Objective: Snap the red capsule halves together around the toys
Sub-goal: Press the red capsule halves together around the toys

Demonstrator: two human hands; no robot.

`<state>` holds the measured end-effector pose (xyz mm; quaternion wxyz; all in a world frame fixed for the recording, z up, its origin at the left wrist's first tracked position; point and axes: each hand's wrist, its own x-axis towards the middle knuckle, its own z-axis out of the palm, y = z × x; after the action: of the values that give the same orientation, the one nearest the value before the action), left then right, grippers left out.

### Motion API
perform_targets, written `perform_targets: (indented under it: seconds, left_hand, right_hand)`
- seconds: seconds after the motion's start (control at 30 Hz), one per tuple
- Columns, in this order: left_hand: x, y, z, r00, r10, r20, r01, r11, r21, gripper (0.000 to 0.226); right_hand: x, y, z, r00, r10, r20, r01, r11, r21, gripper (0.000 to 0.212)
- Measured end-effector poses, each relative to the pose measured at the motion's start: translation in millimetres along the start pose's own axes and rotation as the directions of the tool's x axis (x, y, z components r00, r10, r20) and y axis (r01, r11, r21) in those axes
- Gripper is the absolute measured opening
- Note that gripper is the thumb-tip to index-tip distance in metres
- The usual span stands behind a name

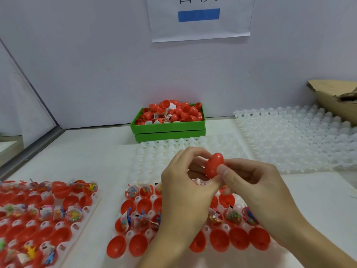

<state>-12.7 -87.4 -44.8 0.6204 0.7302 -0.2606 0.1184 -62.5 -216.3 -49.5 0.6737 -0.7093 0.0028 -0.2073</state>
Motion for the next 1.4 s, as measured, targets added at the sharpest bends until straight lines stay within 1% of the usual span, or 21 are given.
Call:
perform_targets:
  seconds: [0.07,0.13,0.23,0.3,0.37,0.47,0.57,0.63,0.73,0.83,0.87,0.93,1.03,1.13,1.17,1.23,1.3,1.37,1.4]
  left_hand:
    - [0.2,-0.9,-0.4,0.999,0.029,0.045,-0.031,0.998,0.048,0.027]
    - [2.6,-1.8,-4.1,0.991,-0.002,0.135,-0.004,0.999,0.045,0.040]
    - [5.9,-2.5,-9.4,0.974,-0.027,0.226,0.004,0.995,0.103,0.054]
    - [6.1,-1.1,-9.6,0.964,-0.001,0.266,-0.028,0.994,0.105,0.051]
    - [5.5,1.3,-8.5,0.966,0.023,0.256,-0.052,0.993,0.108,0.046]
    - [5.1,-1.1,-7.4,0.983,0.048,0.175,-0.071,0.989,0.132,0.043]
    - [5.7,-6.5,-8.4,0.992,0.094,0.088,-0.112,0.966,0.231,0.043]
    - [6.9,-9.0,-9.6,0.989,0.130,0.064,-0.143,0.950,0.279,0.041]
    - [6.0,-9.0,-9.8,0.978,0.186,0.091,-0.206,0.918,0.338,0.038]
    - [3.5,-8.7,-9.0,0.964,0.233,0.125,-0.263,0.893,0.365,0.032]
    - [2.9,-8.1,-9.0,0.962,0.238,0.131,-0.270,0.891,0.365,0.034]
    - [2.5,-7.1,-8.8,0.962,0.235,0.138,-0.270,0.893,0.359,0.036]
    - [4.1,-5.3,-9.2,0.969,0.207,0.134,-0.240,0.917,0.317,0.040]
    - [6.9,-5.5,-11.7,0.967,0.155,0.201,-0.197,0.957,0.213,0.054]
    - [7.4,-5.2,-12.4,0.964,0.134,0.231,-0.175,0.970,0.171,0.059]
    - [7.5,-2.8,-13.5,0.963,0.098,0.250,-0.125,0.988,0.093,0.058]
    - [7.6,-1.8,-13.9,0.969,0.063,0.240,-0.072,0.997,0.028,0.052]
    - [7.1,-2.3,-13.3,0.973,0.037,0.228,-0.039,0.999,0.000,0.050]
    - [7.1,-2.5,-13.0,0.977,0.040,0.211,-0.043,0.999,0.010,0.049]
  right_hand:
    - [-0.1,2.6,-0.9,1.000,0.020,-0.020,-0.020,1.000,-0.003,0.024]
    - [1.5,5.3,-2.2,0.998,0.053,-0.025,-0.053,0.998,0.032,0.026]
    - [3.2,7.4,-4.6,0.993,0.092,0.080,-0.100,0.991,0.090,0.027]
    - [2.5,6.0,-4.9,0.985,0.102,0.138,-0.120,0.984,0.131,0.029]
    - [2.5,6.2,-5.2,0.985,0.104,0.134,-0.122,0.984,0.134,0.030]
    - [2.2,7.4,-4.5,0.988,0.104,0.113,-0.115,0.989,0.098,0.032]
    - [1.3,3.5,-2.9,0.992,0.099,0.074,-0.102,0.994,0.033,0.037]
    - [0.7,0.8,-2.7,0.995,0.081,0.051,-0.082,0.997,0.008,0.039]
    - [-0.3,-1.0,0.0,0.998,0.062,0.030,-0.062,0.998,-0.012,0.032]
    - [-1.3,-0.8,2.6,0.999,0.041,0.012,-0.041,0.999,-0.010,0.013]
    - [-1.6,-0.9,2.4,0.999,0.034,0.011,-0.034,0.999,-0.008,0.012]
    - [-2.1,-1.4,2.3,1.000,0.025,0.015,-0.025,1.000,-0.015,0.018]
    - [-1.8,-0.4,2.3,1.000,0.020,-0.004,-0.020,1.000,-0.018,0.019]
    - [-0.3,2.1,1.5,0.997,0.057,-0.047,-0.055,0.997,0.053,0.014]
    - [-0.1,3.0,0.9,0.996,0.081,-0.043,-0.077,0.992,0.096,0.016]
    - [0.3,3.9,-0.1,0.993,0.120,0.008,-0.119,0.970,0.212,0.026]
    - [1.1,3.9,-0.5,0.988,0.140,0.071,-0.155,0.943,0.295,0.029]
    - [1.7,3.5,-0.8,0.983,0.151,0.104,-0.176,0.935,0.308,0.030]
    - [2.3,3.6,-0.8,0.982,0.159,0.104,-0.184,0.936,0.300,0.031]
